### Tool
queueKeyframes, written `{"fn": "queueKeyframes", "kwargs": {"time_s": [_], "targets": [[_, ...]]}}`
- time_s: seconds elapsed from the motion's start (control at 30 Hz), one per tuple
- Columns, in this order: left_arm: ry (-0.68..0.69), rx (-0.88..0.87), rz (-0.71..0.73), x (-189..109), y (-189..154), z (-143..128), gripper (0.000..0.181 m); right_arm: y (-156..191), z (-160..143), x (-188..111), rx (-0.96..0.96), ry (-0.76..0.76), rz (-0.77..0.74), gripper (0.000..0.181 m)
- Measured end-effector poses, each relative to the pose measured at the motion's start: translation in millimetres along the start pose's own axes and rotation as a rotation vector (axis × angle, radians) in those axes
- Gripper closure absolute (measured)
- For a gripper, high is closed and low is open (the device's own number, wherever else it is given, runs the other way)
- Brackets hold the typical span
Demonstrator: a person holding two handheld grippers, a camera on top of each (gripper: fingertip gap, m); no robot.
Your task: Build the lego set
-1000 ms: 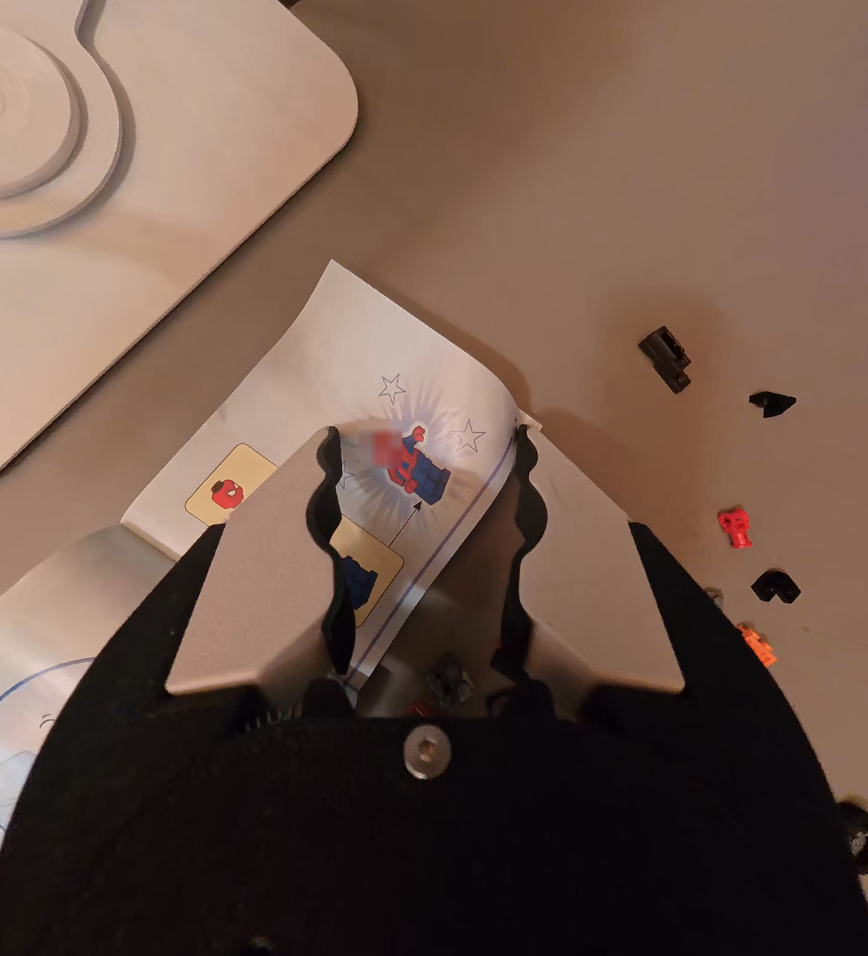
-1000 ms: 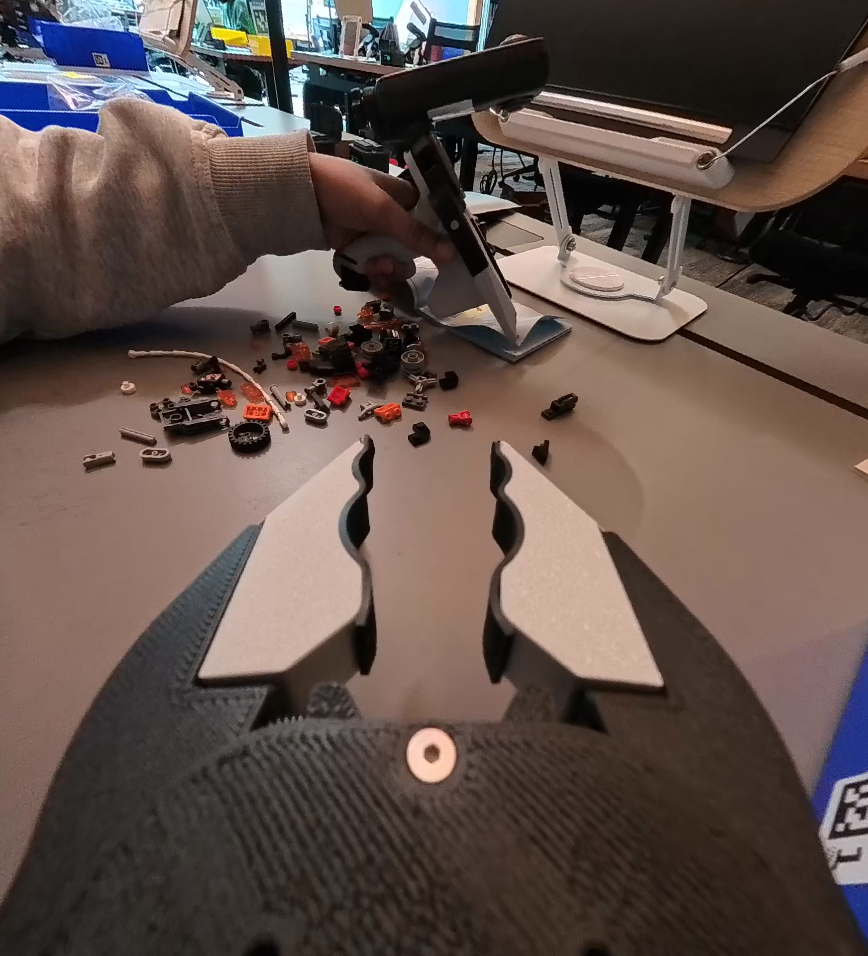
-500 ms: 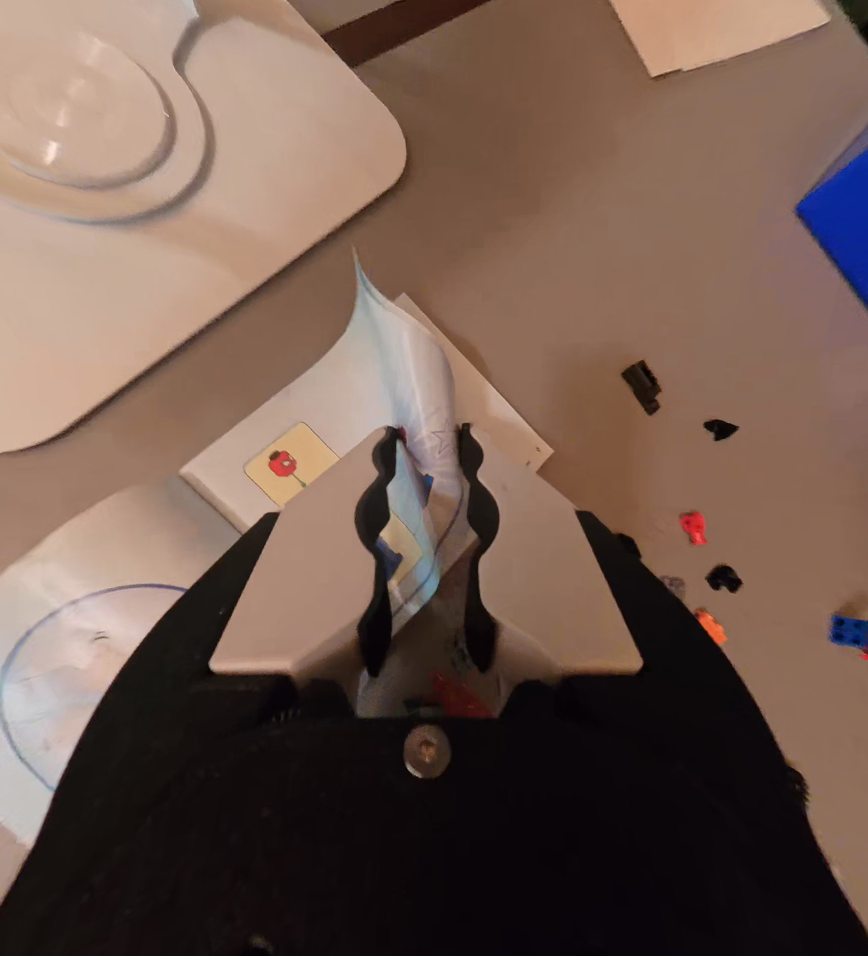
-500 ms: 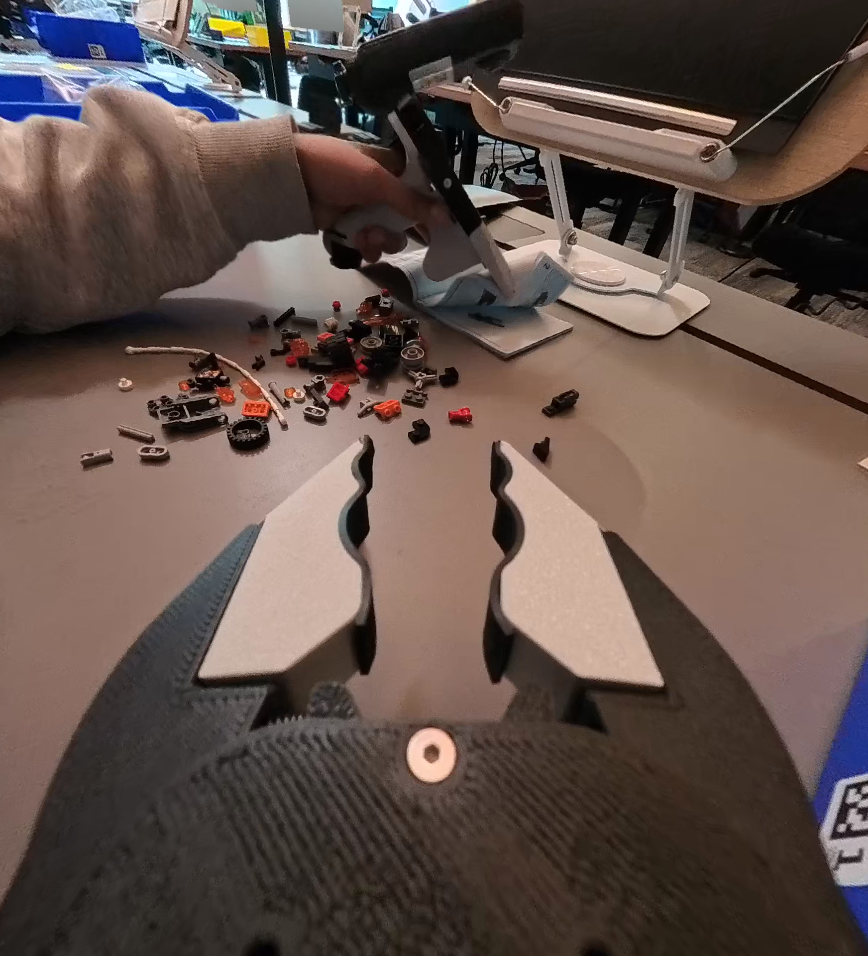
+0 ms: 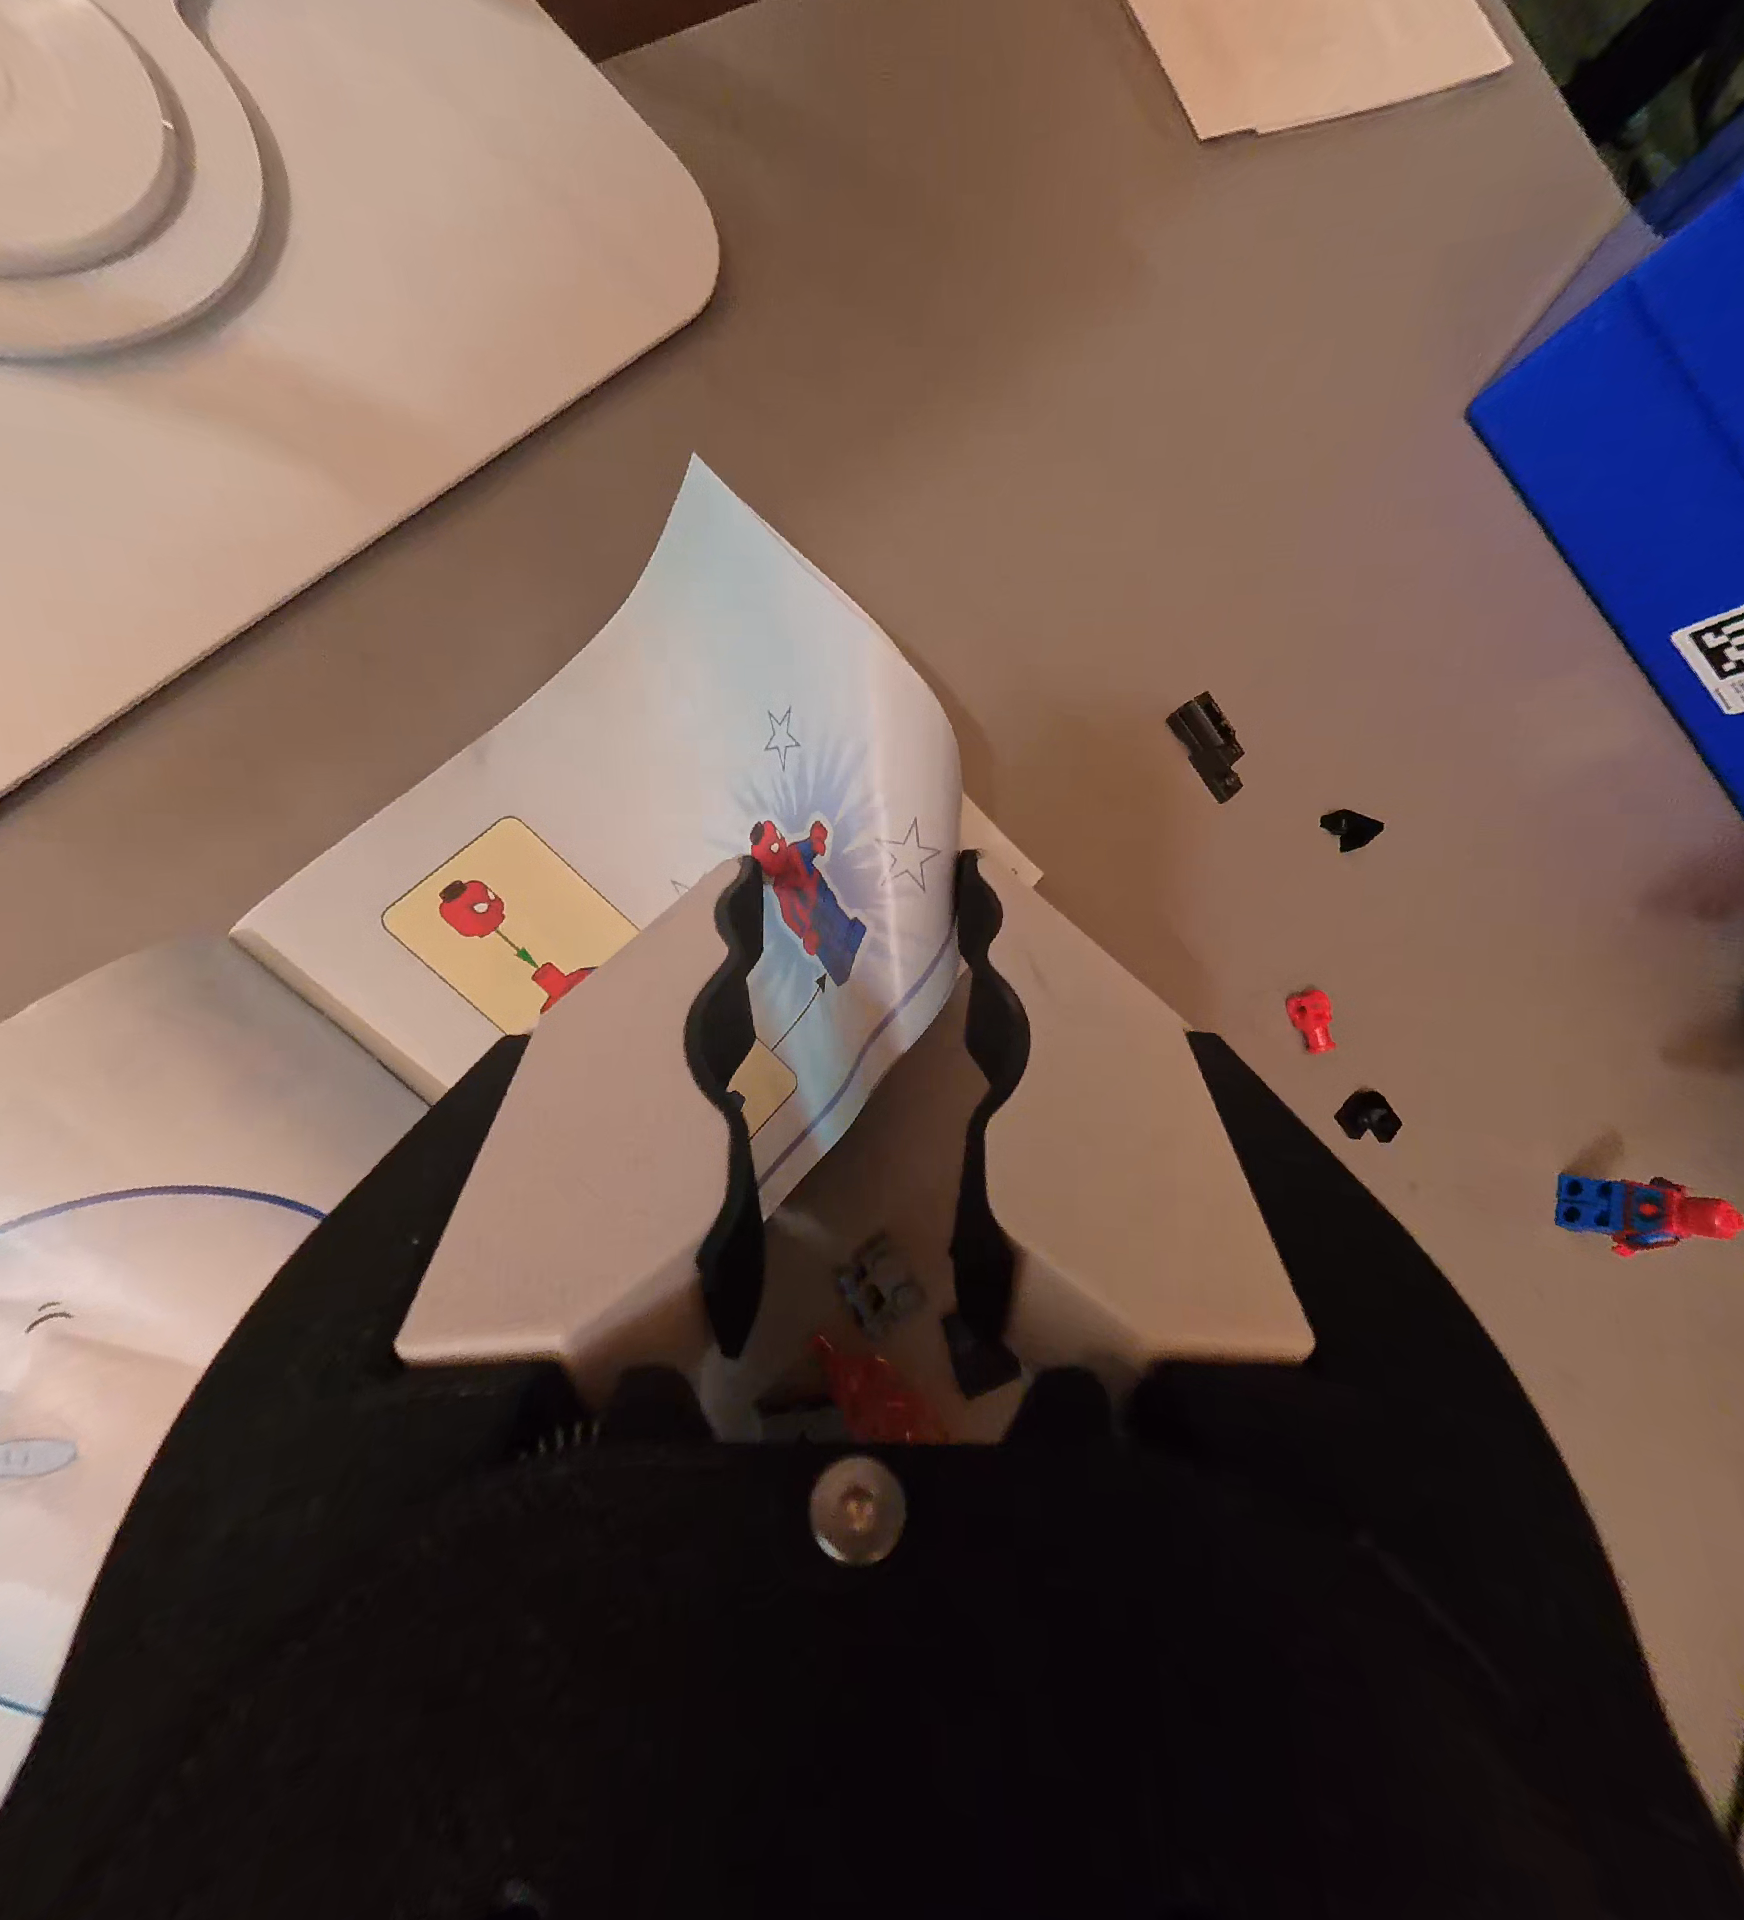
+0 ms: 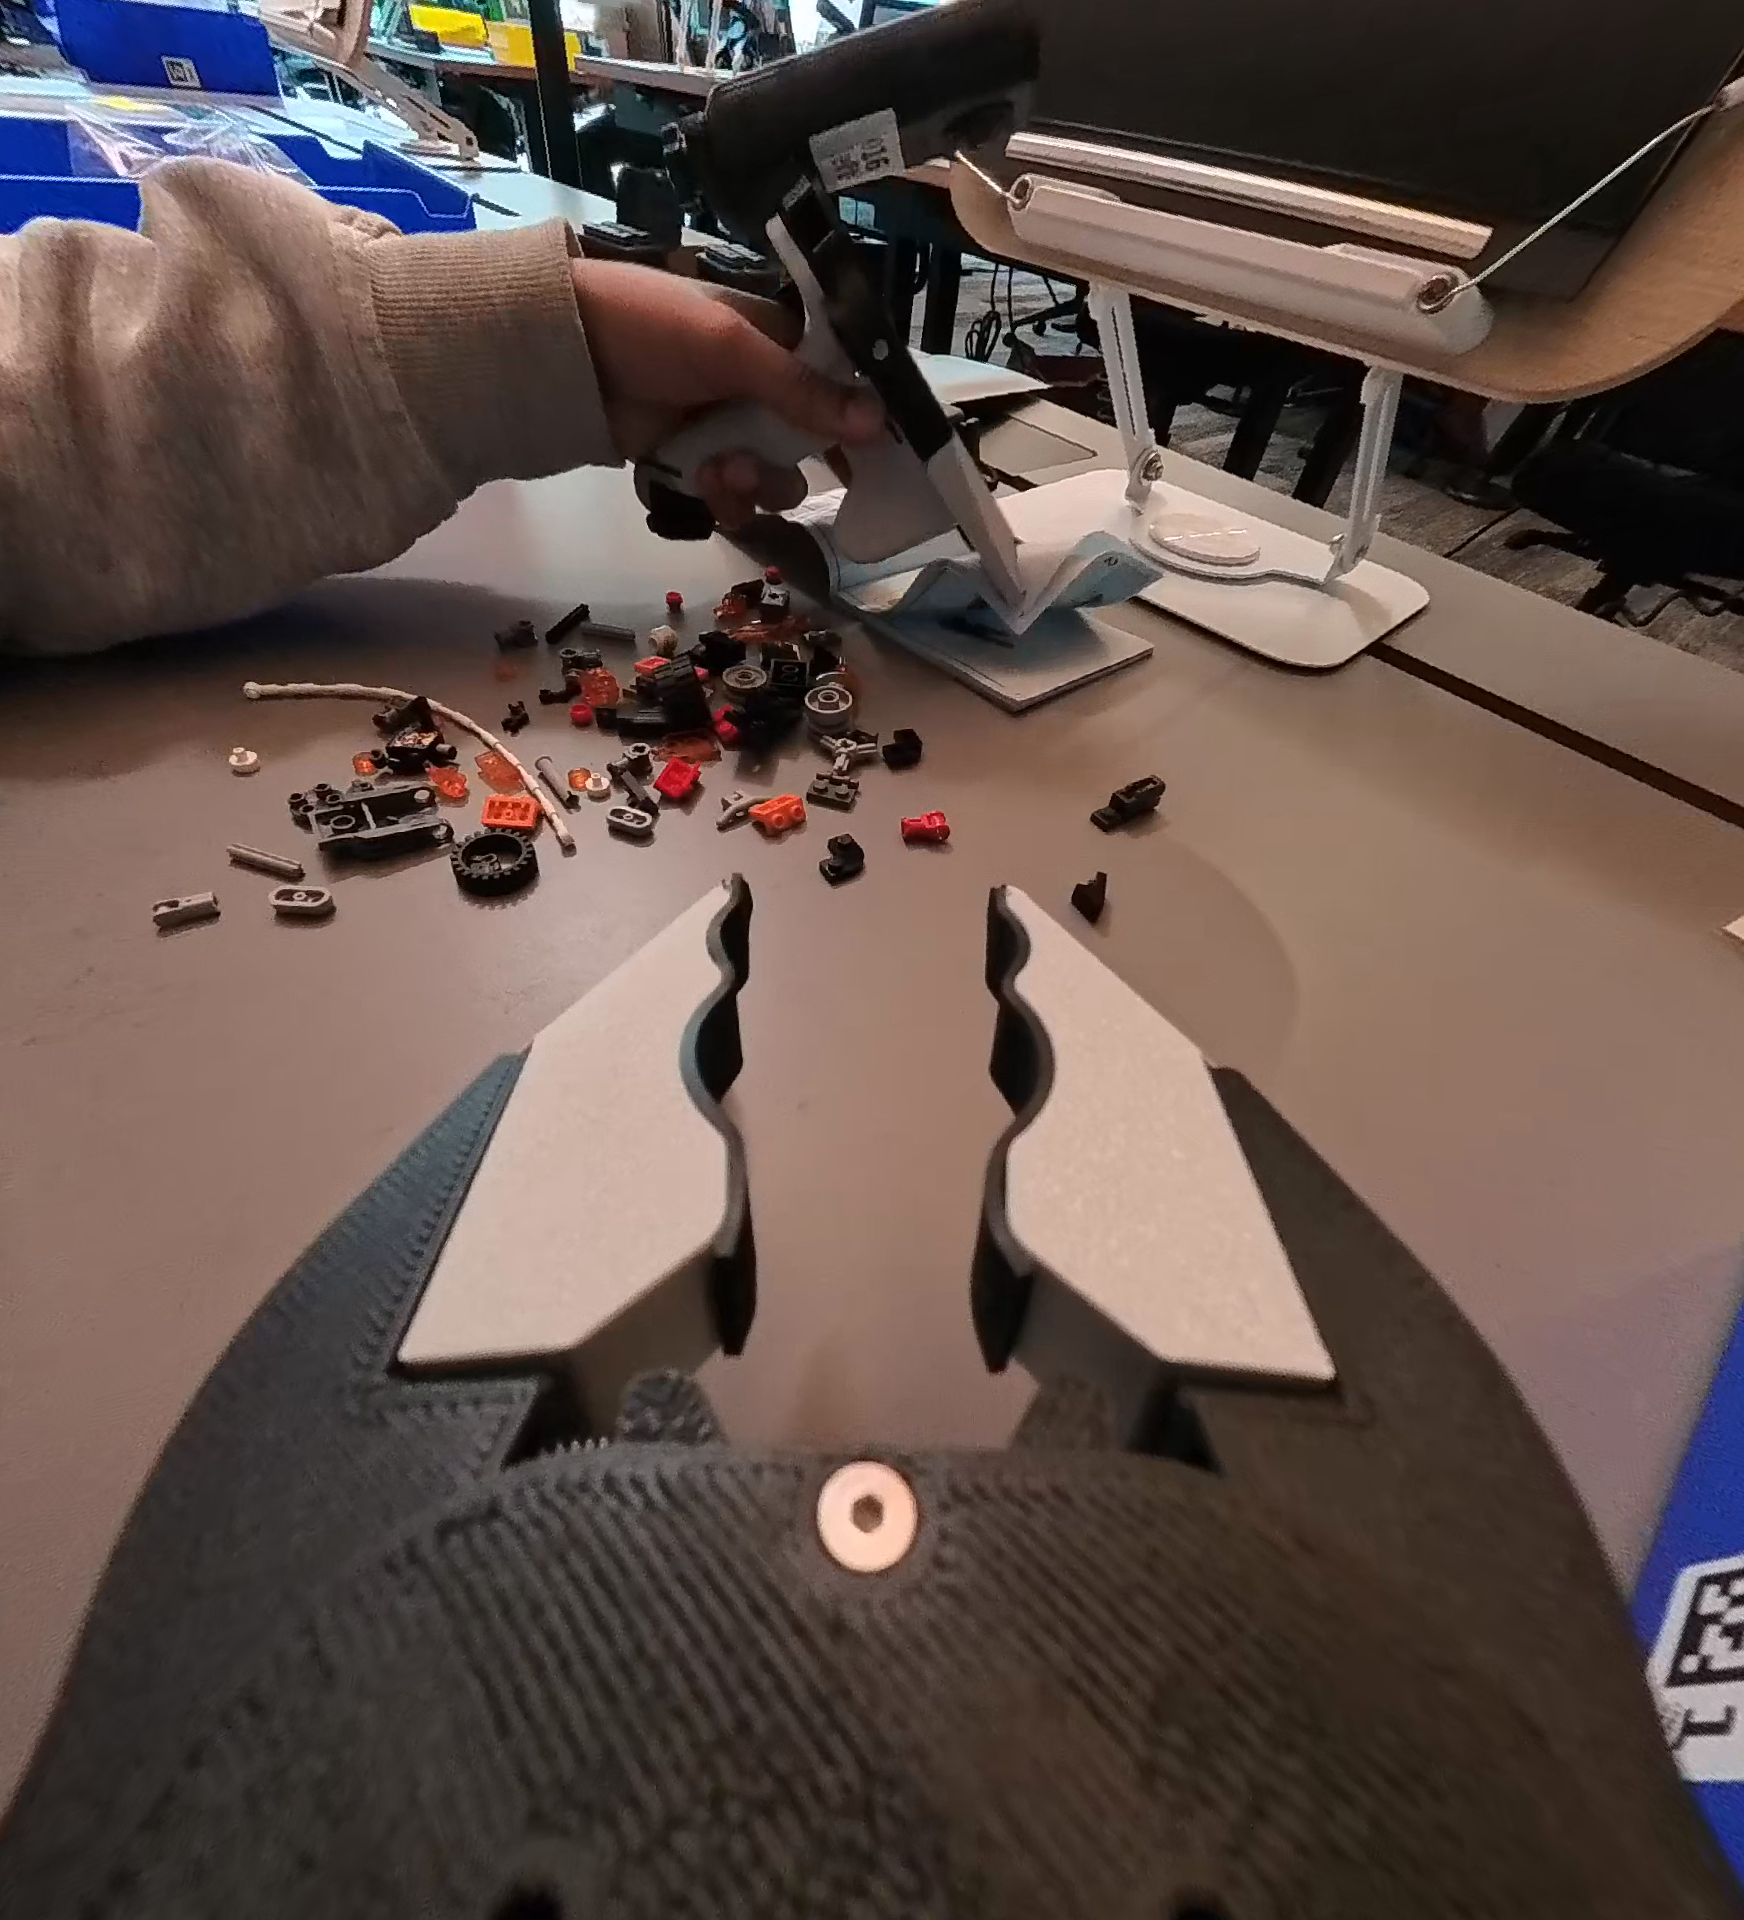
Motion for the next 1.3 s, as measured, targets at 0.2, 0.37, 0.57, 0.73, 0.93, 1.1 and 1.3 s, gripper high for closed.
{"fn": "queueKeyframes", "kwargs": {"time_s": [0.2,0.37,0.57,0.73,0.93,1.1,1.3], "targets": [[-0.012,-0.027,-0.043,-3,0,1,0.139,0,0,1,-0.003,0.002,0.0,0.136],[-0.015,-0.045,-0.072,-5,-1,1,0.139,0,0,1,-0.004,0.006,0.0,0.136],[-0.017,-0.048,-0.066,-7,0,2,0.145,1,0,2,-0.01,0.012,-0.001,0.137],[-0.095,-0.048,-0.009,-20,6,7,0.175,1,0,3,-0.011,0.012,-0.002,0.137],[-0.285,-0.099,0.1,-76,28,-1,0.177,1,0,3,-0.013,0.009,-0.003,0.137],[-0.363,-0.239,0.195,-127,63,-42,0.17,1,-1,4,-0.018,0.02,-0.005,0.137],[-0.396,-0.331,0.291,-157,84,-88,0.131,2,-2,6,-0.031,0.041,-0.011,0.137]]}}
Point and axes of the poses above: each gripper's, where its closed fingertips meet, x out along the fingers, z out of its top, y = z × x across the jaws, the point moved 7 cm from there along -x, back along the fingers, and after that the axes turned 6 degrees about -x, right-handed, at the moved point
